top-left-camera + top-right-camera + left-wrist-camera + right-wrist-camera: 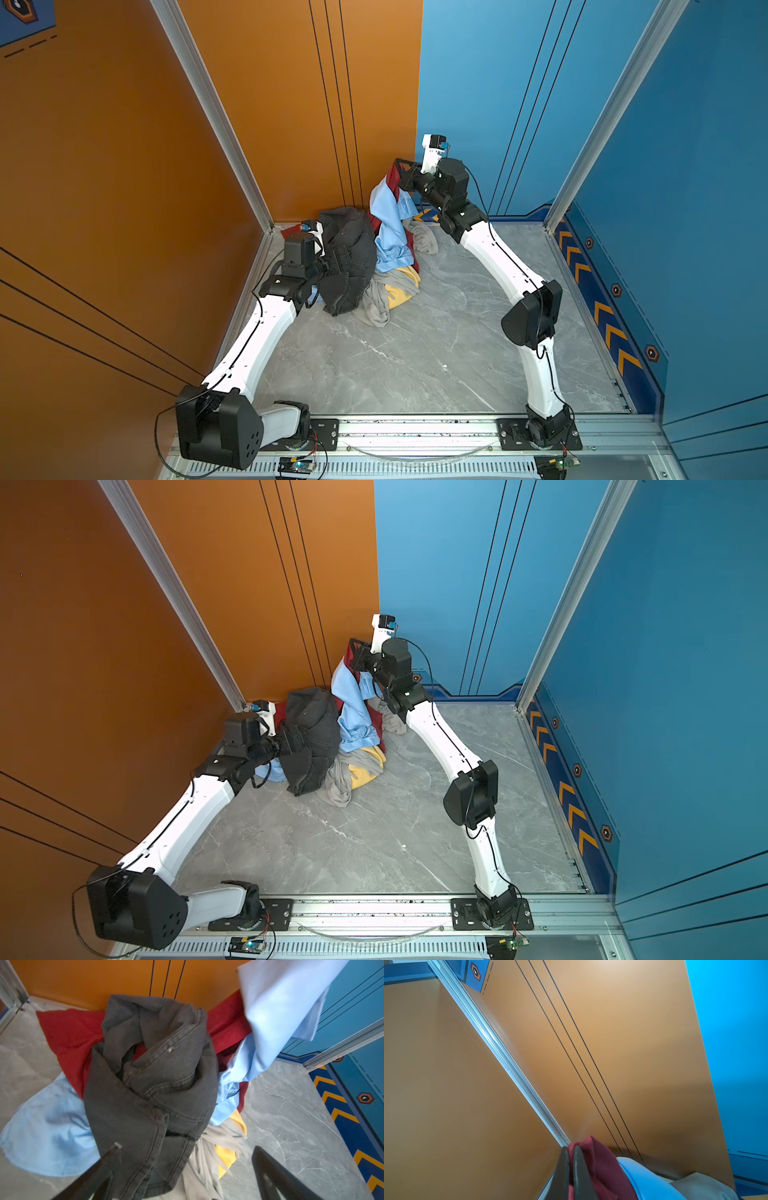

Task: Pick out a specific cloth from the pile
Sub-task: 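Lift the red shirt with the right gripper while the left gripper reaches toward it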

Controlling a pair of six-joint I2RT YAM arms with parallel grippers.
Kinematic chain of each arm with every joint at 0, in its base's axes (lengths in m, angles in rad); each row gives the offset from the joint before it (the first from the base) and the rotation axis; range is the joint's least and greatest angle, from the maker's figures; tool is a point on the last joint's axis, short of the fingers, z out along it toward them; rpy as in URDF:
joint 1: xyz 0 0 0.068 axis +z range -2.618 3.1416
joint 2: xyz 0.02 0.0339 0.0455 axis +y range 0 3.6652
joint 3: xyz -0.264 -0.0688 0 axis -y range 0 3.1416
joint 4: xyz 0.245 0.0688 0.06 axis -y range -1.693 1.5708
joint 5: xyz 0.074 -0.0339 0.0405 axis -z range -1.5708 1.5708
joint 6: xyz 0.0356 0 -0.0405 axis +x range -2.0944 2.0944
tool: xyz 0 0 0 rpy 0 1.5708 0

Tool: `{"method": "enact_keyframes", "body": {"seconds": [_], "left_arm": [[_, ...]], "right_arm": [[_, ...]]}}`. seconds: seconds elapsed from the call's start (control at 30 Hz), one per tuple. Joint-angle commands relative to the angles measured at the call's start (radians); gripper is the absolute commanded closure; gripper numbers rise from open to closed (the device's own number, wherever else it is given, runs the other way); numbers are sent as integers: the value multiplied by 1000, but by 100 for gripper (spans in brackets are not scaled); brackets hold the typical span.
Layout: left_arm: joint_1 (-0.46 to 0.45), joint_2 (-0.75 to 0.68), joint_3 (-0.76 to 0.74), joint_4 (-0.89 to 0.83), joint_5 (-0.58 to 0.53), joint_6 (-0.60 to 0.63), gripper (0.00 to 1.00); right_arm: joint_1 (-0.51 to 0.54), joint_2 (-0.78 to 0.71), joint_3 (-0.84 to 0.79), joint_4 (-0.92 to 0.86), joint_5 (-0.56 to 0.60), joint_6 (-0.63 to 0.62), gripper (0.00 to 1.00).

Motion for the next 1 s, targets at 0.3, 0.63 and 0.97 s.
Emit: {"method": "enact_keyframes", "body": {"seconds": [0.3, 0.63, 0.97], "left_arm": [[3, 37, 39, 248, -9, 6, 3], [62, -15, -32, 261, -33, -37, 3], [54, -38, -36, 228, -63, -90, 4]], "right_arm": [[126, 120, 213, -367, -255, -125, 100], [115, 35, 74, -411, -30, -176, 100], [-24, -111, -283, -239, 148, 94, 100]]}}
